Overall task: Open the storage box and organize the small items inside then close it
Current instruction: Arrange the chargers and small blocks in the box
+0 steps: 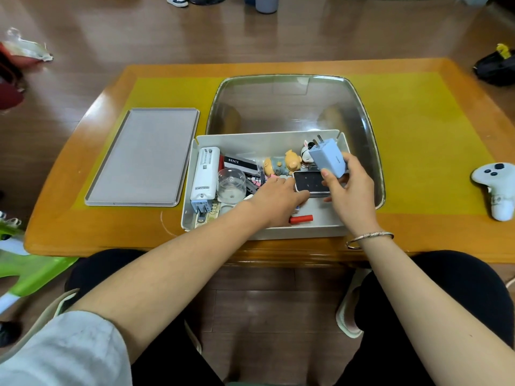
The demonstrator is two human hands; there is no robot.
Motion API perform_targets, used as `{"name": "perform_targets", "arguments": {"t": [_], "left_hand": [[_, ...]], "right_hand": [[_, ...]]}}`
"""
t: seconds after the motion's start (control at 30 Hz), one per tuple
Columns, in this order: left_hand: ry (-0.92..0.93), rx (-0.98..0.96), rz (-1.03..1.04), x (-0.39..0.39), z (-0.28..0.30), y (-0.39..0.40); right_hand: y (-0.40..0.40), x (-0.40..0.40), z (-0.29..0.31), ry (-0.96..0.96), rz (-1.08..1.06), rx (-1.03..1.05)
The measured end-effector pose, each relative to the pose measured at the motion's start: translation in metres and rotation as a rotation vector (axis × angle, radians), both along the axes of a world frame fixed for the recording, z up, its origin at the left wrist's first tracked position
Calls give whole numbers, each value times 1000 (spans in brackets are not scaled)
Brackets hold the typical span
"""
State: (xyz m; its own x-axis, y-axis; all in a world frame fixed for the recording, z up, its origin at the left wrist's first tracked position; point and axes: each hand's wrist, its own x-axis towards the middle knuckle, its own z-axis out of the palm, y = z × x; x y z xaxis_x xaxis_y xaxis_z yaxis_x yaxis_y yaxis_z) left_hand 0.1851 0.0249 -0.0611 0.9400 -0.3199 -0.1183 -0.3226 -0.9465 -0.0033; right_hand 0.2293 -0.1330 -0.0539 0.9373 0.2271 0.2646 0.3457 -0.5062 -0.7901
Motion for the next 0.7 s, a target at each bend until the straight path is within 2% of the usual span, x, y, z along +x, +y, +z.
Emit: {"name": "perform_targets", "arguments": {"t": [0.1, 0.3, 0.4, 0.5, 0.6, 0.7], "left_hand": [[-57, -147, 69, -4, 4, 7], [-151, -641, 390, 3, 46, 16], [-217, -738, 494, 11, 69, 32], [-264, -572, 545, 17, 83, 56], [-143, -233, 506, 20, 83, 73], [-7, -25, 501, 20, 74, 84]], "right_hand": [[0, 0, 0, -5, -2, 8], [1, 0, 2, -34, -18, 34], [0, 1, 1, -26, -19, 27], [1, 1, 2, -34, -12, 41], [0, 1, 1, -65, -25, 35], [1, 0, 1, -44, -14, 42]]}}
